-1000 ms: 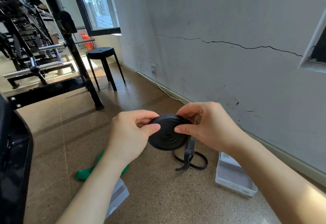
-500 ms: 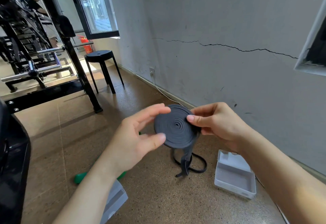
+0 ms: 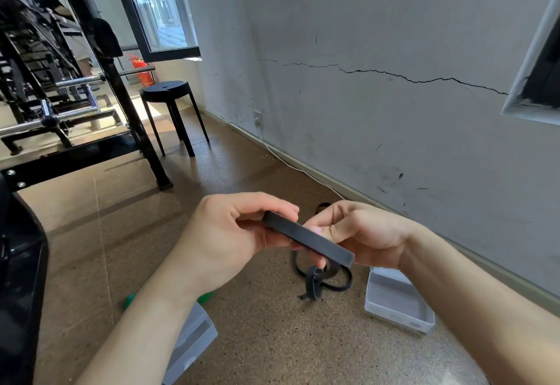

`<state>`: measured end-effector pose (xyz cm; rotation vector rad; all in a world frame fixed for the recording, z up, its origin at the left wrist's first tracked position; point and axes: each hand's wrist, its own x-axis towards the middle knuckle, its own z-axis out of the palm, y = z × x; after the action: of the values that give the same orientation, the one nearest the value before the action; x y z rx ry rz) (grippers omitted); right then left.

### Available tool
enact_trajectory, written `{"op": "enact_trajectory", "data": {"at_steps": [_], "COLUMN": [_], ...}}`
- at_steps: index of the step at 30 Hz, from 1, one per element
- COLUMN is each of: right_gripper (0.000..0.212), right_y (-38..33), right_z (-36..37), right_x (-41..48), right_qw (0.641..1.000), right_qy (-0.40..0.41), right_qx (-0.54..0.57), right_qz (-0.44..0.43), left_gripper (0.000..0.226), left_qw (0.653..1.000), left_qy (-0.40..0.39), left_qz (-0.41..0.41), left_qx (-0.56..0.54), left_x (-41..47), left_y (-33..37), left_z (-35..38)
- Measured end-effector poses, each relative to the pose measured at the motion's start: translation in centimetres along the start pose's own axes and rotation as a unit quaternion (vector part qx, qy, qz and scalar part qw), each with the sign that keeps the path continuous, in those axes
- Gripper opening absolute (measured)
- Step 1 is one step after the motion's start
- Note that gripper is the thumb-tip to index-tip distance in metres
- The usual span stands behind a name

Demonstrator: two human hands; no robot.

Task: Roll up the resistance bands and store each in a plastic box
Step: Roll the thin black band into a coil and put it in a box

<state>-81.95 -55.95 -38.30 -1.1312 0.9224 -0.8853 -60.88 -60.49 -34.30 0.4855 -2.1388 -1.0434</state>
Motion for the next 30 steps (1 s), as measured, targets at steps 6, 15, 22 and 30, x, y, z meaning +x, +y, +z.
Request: {"op": "enact_trajectory", "data": {"at_steps": [6, 15, 22, 30], "right_gripper": [0.047, 0.109, 0.103, 0.097], "right_y": [0.1, -0.7, -1.2, -0.8], "right_z": [0.8, 1.1, 0.2, -2.2], "right_x": [0.8, -0.6, -2.8, -6.5], "right_qw": [0.999, 0.985, 0.986, 0.99], "right_qy": [-0.033, -0.028, -0.006, 0.007], "right_qx": [0.002, -0.172, -0.167, -0.14], "right_qz": [-0.002, -0.01, 0.011, 0.004], "left_gripper": [0.021, 0.032, 0.041, 0.04], "left_qw": [0.999, 0.969, 0.946, 0.929], "left_qy": [0.025, 0.016, -0.034, -0.131], "left_qz": [0.0, 0.067, 0.125, 0.146], "left_qx": [0.038, 0.239, 0.297, 0.314], "left_x": [0.4, 0.5, 1.9, 4.6], "left_y": [-0.7, -0.5, 0.4, 2.0], "left_z": [-1.3, -1.4, 0.9, 4.4]}}
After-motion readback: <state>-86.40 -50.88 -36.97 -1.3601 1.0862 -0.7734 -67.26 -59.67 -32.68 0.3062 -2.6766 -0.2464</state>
